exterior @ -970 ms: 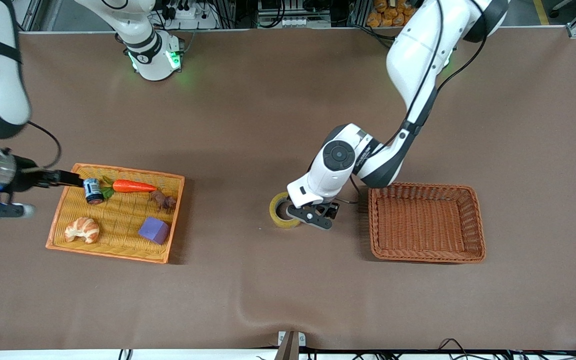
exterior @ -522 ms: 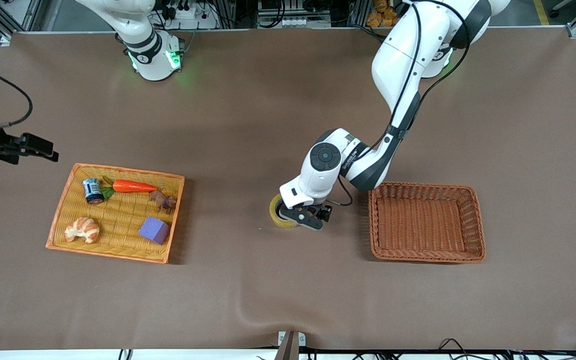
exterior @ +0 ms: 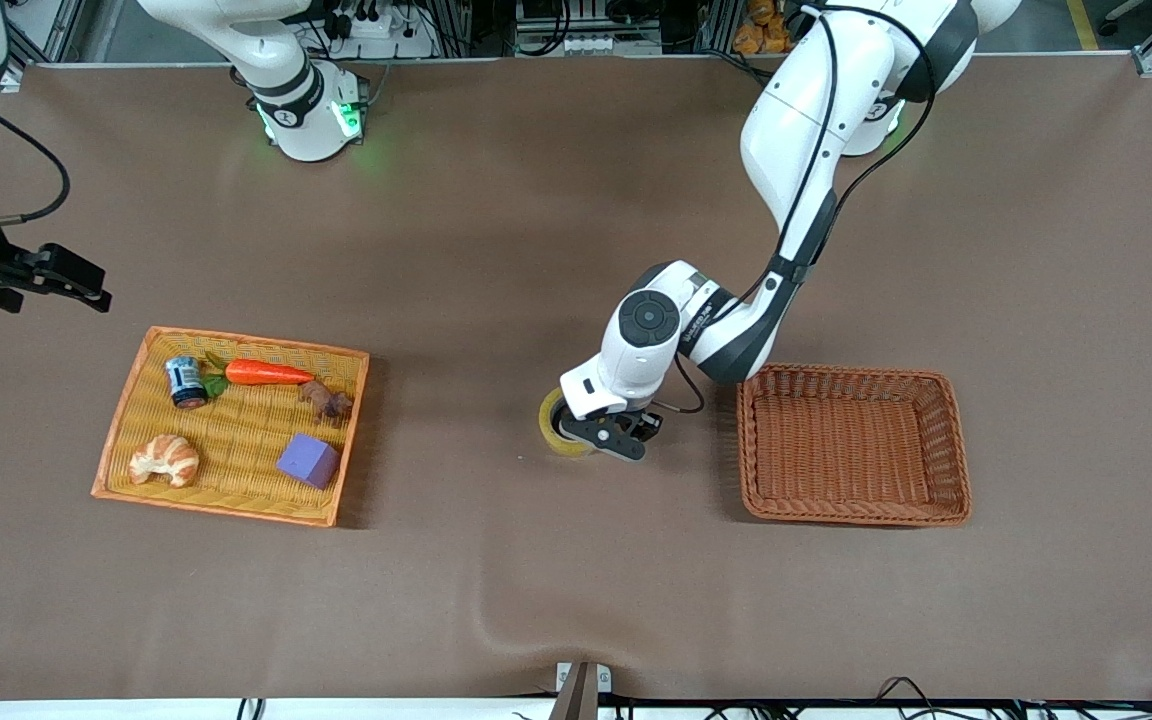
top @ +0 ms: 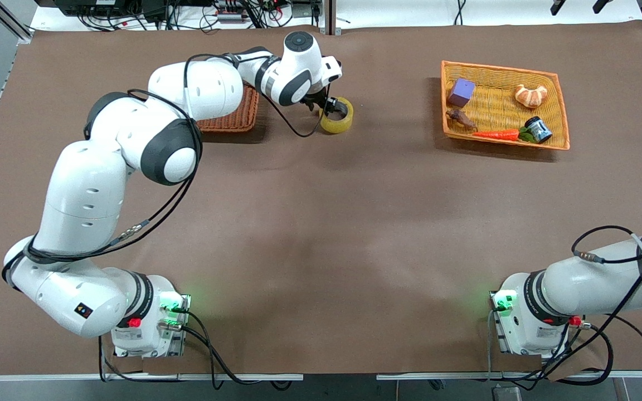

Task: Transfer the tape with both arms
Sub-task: 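Carry the tape roll into the basket with the left gripper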

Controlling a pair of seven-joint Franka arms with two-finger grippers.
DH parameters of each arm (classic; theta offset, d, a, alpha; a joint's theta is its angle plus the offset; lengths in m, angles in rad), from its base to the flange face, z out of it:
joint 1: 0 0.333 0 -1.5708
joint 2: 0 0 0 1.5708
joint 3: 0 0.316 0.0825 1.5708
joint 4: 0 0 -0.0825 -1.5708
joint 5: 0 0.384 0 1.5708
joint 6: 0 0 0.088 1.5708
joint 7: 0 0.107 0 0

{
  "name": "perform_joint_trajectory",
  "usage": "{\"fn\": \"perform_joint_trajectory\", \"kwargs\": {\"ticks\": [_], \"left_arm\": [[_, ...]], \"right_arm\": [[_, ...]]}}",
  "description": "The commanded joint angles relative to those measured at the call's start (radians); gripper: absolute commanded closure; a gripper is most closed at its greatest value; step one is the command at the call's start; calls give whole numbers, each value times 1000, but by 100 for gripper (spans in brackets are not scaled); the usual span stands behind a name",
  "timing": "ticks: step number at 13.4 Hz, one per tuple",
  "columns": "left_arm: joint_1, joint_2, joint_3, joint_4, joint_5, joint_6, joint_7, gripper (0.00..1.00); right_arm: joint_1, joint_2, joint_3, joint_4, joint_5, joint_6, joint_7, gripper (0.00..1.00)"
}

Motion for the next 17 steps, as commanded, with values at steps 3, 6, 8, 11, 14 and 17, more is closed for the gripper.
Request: {"fn": "perform_joint_trajectory", "kwargs": {"ticks": [3, 6, 8, 11, 14, 17], "left_arm": [[-28, -13, 34, 21, 52, 4, -16, 100], [19, -112, 31, 18, 65, -109, -16, 100], [96, -252, 27, -28, 56, -210, -24, 100], [237, -359, 28, -74, 63, -305, -1, 100], [393, -367, 22, -107, 57, -338, 97, 100], [515, -315, 16, -175, 50, -292, 102, 100]], "right_arm": [[31, -5, -32, 16, -14, -10, 28, 0], [19, -5, -29, 63, -4, -85, 32, 0], [7, -5, -26, 83, -2, -130, 32, 0], [10, -11, -25, 83, 31, -149, 118, 0], [11, -18, -31, 83, 36, -138, 112, 0], [11, -22, -31, 82, 36, -130, 92, 0]]}}
